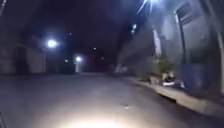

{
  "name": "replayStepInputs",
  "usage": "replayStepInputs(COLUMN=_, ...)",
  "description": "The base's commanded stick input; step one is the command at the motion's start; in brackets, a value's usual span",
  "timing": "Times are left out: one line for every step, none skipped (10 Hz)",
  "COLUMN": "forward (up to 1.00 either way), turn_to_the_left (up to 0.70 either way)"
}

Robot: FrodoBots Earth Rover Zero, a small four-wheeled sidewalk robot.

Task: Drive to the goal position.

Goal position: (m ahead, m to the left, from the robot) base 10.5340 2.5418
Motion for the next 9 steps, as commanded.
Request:
replayStepInputs(forward=0.7, turn_to_the_left=0.0)
replayStepInputs(forward=0.7, turn_to_the_left=-0.06)
replayStepInputs(forward=0.7, turn_to_the_left=-0.33)
replayStepInputs(forward=0.7, turn_to_the_left=-0.35)
replayStepInputs(forward=0.7, turn_to_the_left=-0.22)
replayStepInputs(forward=0.7, turn_to_the_left=-0.06)
replayStepInputs(forward=0.7, turn_to_the_left=0.0)
replayStepInputs(forward=0.7, turn_to_the_left=0.0)
replayStepInputs(forward=0.7, turn_to_the_left=0.0)
